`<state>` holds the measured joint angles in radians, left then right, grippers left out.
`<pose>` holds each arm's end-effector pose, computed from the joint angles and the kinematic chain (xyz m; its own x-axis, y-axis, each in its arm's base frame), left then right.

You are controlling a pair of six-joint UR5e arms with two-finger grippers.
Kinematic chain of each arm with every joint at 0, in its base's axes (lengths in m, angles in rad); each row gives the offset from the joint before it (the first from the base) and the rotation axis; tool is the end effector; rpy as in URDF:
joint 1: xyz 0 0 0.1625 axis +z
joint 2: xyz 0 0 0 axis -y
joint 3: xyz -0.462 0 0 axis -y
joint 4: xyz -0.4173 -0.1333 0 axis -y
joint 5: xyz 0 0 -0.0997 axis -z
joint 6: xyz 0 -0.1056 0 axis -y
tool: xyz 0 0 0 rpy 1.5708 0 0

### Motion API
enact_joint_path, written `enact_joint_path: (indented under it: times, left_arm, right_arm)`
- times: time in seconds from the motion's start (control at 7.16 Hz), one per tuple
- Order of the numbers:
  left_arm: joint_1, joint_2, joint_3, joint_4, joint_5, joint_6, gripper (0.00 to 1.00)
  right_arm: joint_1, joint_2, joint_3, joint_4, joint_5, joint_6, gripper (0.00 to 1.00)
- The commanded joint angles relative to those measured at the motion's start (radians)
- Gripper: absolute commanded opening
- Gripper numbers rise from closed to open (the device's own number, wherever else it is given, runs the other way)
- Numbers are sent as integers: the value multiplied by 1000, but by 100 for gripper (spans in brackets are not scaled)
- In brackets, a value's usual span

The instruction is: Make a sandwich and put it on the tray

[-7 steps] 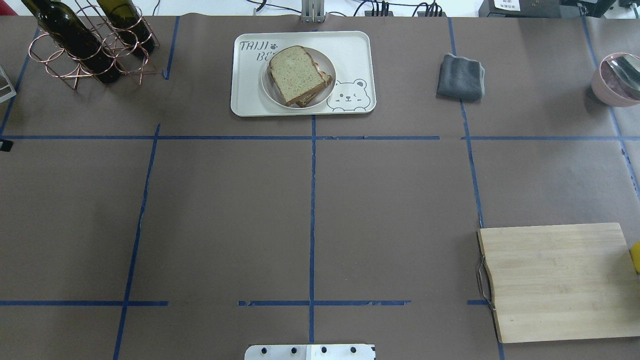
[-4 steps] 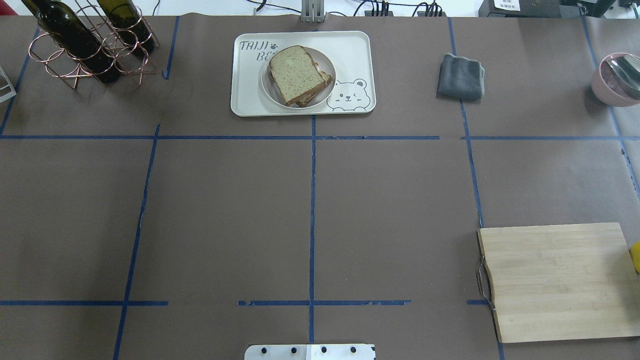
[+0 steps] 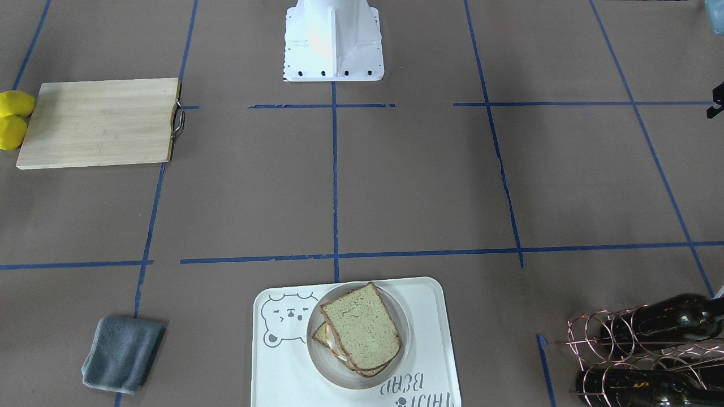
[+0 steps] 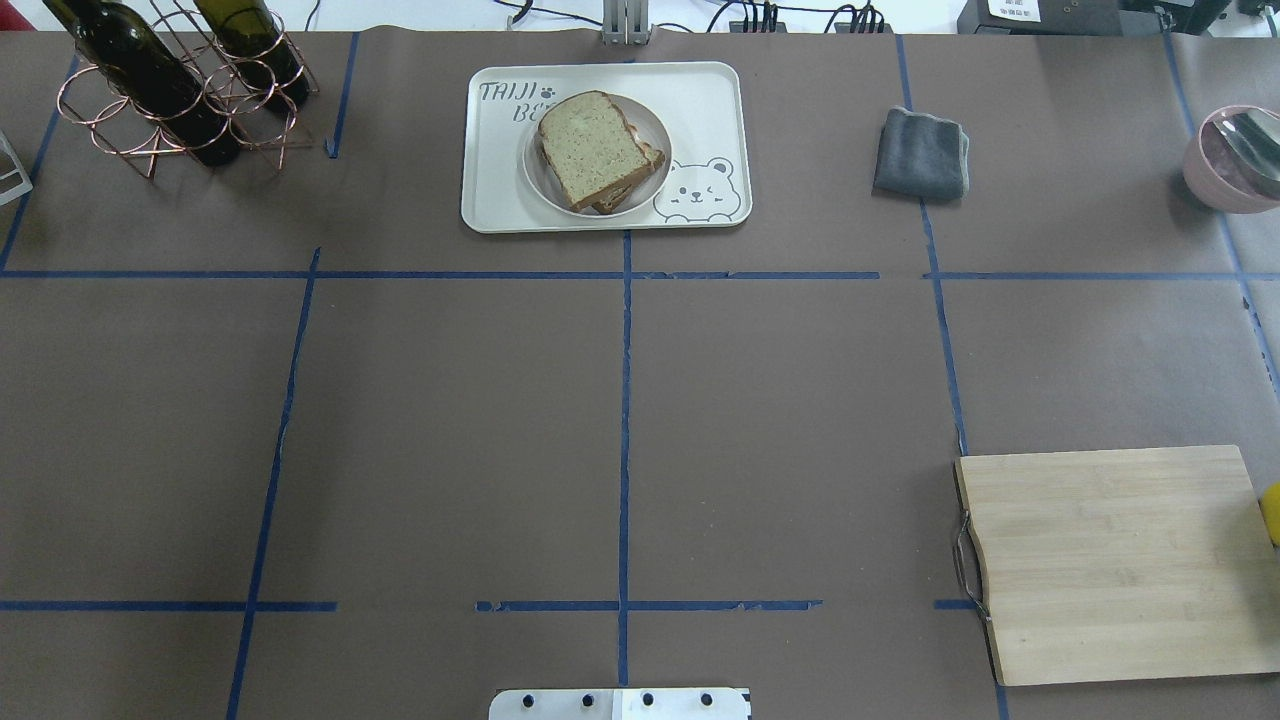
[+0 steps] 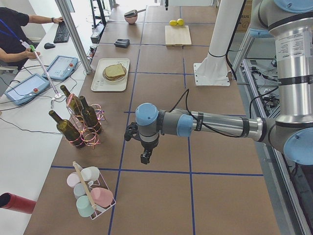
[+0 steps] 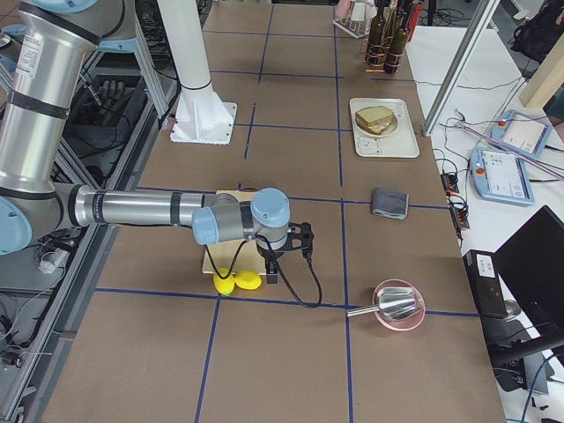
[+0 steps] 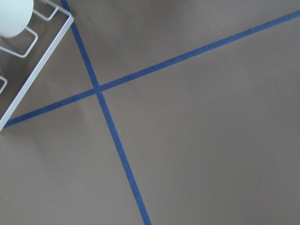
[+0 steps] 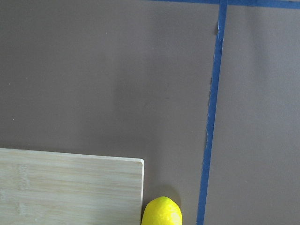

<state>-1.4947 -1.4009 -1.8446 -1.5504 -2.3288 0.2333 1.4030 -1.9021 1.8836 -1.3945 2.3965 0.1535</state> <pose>-0.0269 -0.4460 0.6427 0.6827 0.3391 -0.6472 -0.2401 0.9407 0.2395 -0.0080 -0.3807 0.6621 0.6668 -0.0756 0.7414 0.0637 0.9970 0.0443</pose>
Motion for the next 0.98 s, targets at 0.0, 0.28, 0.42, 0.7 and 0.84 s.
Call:
enact_joint_path:
  times: [0.0, 0.28, 0.42, 0.7, 0.84]
  left_arm:
    - [-36, -15, 1, -9, 0, 26, 100]
    - [-35, -58, 18, 1, 34, 27, 100]
    - [-35, -63, 16, 25, 34, 27, 100]
    - [-38, -73, -7, 90, 35, 27, 100]
    - [-38, -93, 1, 123, 37, 27, 100]
  right_arm:
    - [-1, 17, 2, -18, -34, 0, 100]
    - [4, 21, 2, -18, -33, 0, 100]
    - [10, 23, -1, -18, -34, 0, 100]
    - [30, 21, -3, -17, -23, -8, 100]
    - [34, 21, -4, -18, -22, -8, 100]
